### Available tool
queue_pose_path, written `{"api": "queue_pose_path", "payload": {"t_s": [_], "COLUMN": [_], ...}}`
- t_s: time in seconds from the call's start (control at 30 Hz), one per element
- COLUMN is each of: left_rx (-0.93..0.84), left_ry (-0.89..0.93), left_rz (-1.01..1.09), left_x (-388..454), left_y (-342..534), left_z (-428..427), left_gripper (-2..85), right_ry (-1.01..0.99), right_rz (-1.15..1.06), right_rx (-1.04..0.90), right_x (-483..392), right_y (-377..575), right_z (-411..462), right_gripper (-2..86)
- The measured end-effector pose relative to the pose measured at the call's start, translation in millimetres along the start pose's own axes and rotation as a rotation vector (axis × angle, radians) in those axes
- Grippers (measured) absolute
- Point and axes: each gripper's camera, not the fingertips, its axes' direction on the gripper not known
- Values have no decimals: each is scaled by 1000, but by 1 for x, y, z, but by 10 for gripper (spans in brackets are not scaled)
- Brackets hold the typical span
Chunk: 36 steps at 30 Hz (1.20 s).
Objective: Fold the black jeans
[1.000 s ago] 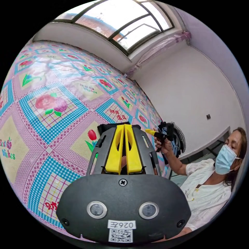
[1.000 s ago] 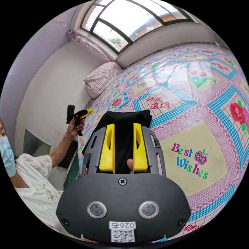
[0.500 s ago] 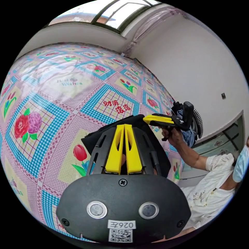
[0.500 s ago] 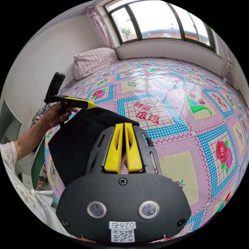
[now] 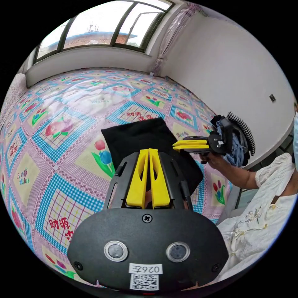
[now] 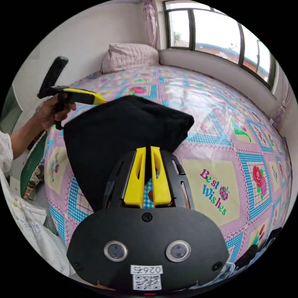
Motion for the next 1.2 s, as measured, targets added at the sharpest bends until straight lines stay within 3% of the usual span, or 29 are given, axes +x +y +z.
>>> {"api": "queue_pose_path", "payload": {"t_s": [0.13, 0.27, 0.4, 0.53, 0.63, 0.7, 0.8, 0.9, 1.0, 1.07, 1.2], "left_rx": [22, 167, 239, 25, 66, 130, -2, 48, 189, 316, 665], "left_ry": [93, 58, 111, 75, 223, 160, -3, 103, 68, 21, -84], "left_rz": [-73, -58, -72, -20, -131, -76, 26, -53, -42, 9, 199], "left_x": [-17, -5, 9, 15, -1, 8, 16, 5, 17, 33, 73], "left_y": [18, 47, 101, 133, 143, 152, 166, 179, 196, 207, 230], "left_z": [2, -54, -86, -38, -56, -80, -70, -83, -124, -161, -252], "left_gripper": [-9, -9, -10, -10, -10, -10, -10, -10, -9, -9, 2], "right_ry": [-149, -18, -72, 1, -76, -75, 67, 29, 103, 121, 196], "right_rz": [115, 189, 208, 186, 353, 397, 404, 452, 472, 448, 364], "right_rx": [-1, 39, 109, -71, -24, 1, -27, -32, 155, 421, 689], "right_x": [23, -11, -62, -105, -97, -99, -112, -113, -137, -167, -214], "right_y": [3, 10, 30, 55, 73, 80, 101, 111, 122, 138, 155], "right_z": [-3, -46, -79, -46, -60, -83, -92, -102, -163, -231, -313], "right_gripper": [-12, -10, -9, -9, -9, -9, -9, -9, -8, -6, 9]}}
